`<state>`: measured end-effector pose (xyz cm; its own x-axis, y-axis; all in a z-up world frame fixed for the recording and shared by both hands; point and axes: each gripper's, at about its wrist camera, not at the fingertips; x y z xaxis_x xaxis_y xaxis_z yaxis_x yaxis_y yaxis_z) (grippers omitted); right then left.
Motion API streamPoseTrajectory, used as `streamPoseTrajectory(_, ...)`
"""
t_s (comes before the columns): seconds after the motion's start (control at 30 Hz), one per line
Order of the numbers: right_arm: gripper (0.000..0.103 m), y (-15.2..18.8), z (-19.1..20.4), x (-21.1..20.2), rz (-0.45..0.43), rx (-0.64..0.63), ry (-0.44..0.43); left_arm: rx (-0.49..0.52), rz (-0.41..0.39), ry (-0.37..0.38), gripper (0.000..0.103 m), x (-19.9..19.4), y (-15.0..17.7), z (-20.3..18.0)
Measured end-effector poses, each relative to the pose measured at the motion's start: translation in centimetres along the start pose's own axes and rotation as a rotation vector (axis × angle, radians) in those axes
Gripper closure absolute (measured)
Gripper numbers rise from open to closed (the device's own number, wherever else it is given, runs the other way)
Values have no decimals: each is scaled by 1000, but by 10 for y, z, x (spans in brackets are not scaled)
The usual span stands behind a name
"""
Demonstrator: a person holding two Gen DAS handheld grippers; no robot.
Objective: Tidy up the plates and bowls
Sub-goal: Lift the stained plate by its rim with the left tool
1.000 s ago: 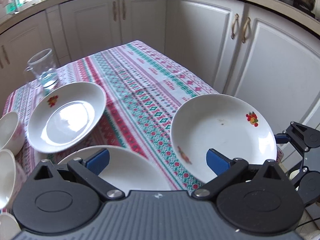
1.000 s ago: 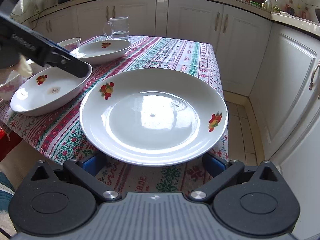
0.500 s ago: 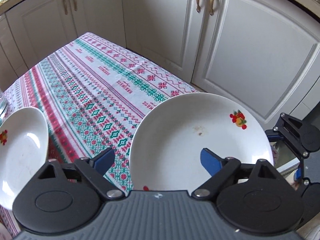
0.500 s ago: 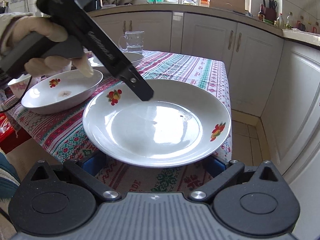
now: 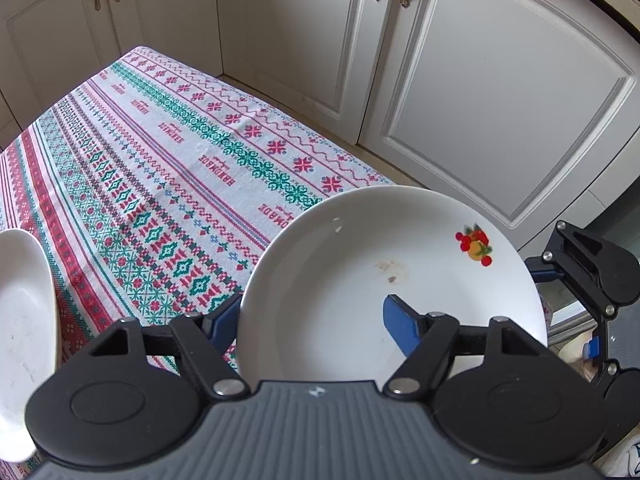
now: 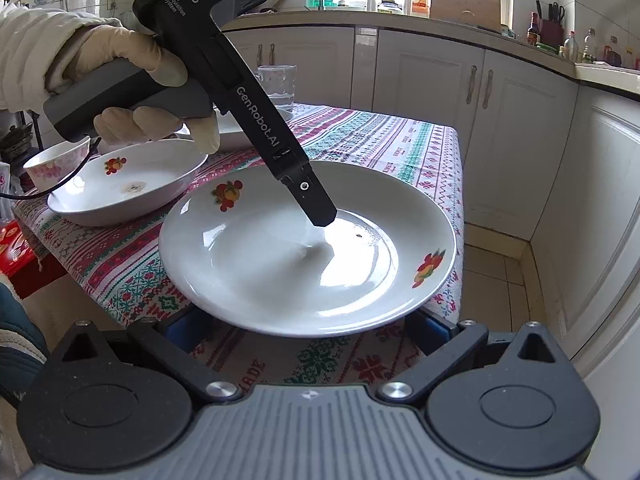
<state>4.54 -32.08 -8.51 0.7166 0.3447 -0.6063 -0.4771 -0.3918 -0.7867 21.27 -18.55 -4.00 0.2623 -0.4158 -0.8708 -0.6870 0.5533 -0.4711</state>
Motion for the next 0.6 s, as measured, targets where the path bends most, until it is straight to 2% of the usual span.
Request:
streamPoseTrajectory(0.33, 0, -4, 1, 4, 25, 0, -1, -3, 25, 20, 29, 2, -3, 3)
streamPoseTrajectory(0.6, 0, -12, 2, 7, 45, -15, -8, -25, -4, 21, 29, -7, -4, 10)
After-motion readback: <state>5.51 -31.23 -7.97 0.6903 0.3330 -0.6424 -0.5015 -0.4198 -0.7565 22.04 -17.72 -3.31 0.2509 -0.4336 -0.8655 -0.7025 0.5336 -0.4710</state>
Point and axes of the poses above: each gripper's, at about its wrist camera, not at the fingertips, and x roughly the way its jaws point, z to its left, y to its underside, and after that the axes turned 7 degrees about -x, right-handed
